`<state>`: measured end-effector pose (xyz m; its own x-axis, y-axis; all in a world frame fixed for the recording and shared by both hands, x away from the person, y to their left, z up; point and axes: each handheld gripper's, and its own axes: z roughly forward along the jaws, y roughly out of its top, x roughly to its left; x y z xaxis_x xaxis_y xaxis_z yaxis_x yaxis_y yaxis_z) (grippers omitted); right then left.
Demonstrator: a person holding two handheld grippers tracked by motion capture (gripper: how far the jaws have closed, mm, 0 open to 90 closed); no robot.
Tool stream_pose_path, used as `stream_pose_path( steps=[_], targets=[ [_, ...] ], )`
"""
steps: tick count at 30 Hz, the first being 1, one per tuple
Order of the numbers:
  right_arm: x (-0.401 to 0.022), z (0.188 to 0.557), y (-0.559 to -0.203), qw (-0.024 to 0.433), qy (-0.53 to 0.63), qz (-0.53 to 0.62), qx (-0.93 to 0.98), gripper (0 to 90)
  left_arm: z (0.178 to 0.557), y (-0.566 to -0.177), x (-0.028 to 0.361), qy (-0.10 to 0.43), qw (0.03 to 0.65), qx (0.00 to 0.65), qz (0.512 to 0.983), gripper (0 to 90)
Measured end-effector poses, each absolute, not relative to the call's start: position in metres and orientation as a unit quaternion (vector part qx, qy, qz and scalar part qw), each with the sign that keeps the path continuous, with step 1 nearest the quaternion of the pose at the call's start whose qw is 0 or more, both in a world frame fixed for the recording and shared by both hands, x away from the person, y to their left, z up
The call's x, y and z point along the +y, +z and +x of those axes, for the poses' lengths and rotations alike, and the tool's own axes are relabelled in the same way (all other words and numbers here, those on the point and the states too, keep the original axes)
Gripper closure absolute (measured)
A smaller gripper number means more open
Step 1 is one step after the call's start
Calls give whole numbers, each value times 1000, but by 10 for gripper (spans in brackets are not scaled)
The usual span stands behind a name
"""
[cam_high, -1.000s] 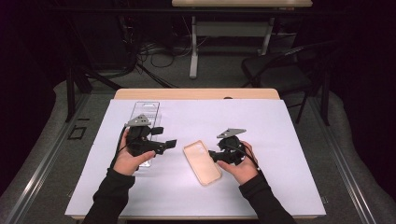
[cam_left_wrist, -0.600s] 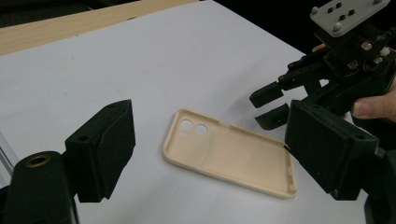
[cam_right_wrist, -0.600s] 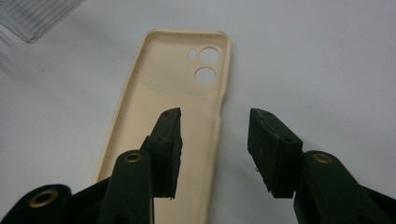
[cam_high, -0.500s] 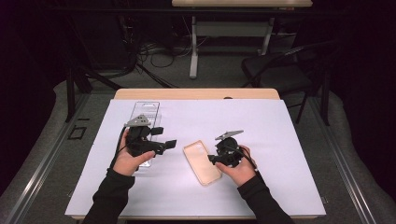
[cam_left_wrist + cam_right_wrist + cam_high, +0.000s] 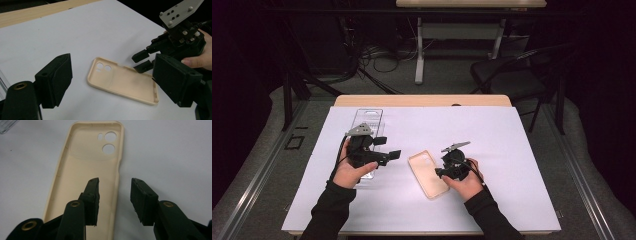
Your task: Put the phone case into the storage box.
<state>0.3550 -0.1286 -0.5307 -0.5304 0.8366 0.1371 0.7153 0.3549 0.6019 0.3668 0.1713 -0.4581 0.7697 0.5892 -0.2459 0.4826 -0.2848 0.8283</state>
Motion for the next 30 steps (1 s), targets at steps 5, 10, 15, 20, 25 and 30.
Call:
stream_pose_path(
  steps=[5,10,15,20,25,30],
  targets=[
    [-130,357,-532,94,309,483,814,593,367,-458,171,53,494,337,800,167],
    [-132,359,-532,84,311,489,810,637,367,-458,172,54,493,338,800,167],
    [-132,360,-534,64,306,507,803,676,367,-458,172,54,493,337,800,167],
    [-133,361,-536,55,300,509,805,705,367,-459,172,54,493,339,799,167],
    [-132,361,-538,53,300,513,803,729,367,-459,172,54,493,339,800,167],
    [-132,361,-538,54,294,515,803,748,367,-459,172,54,493,340,799,167]
  ],
)
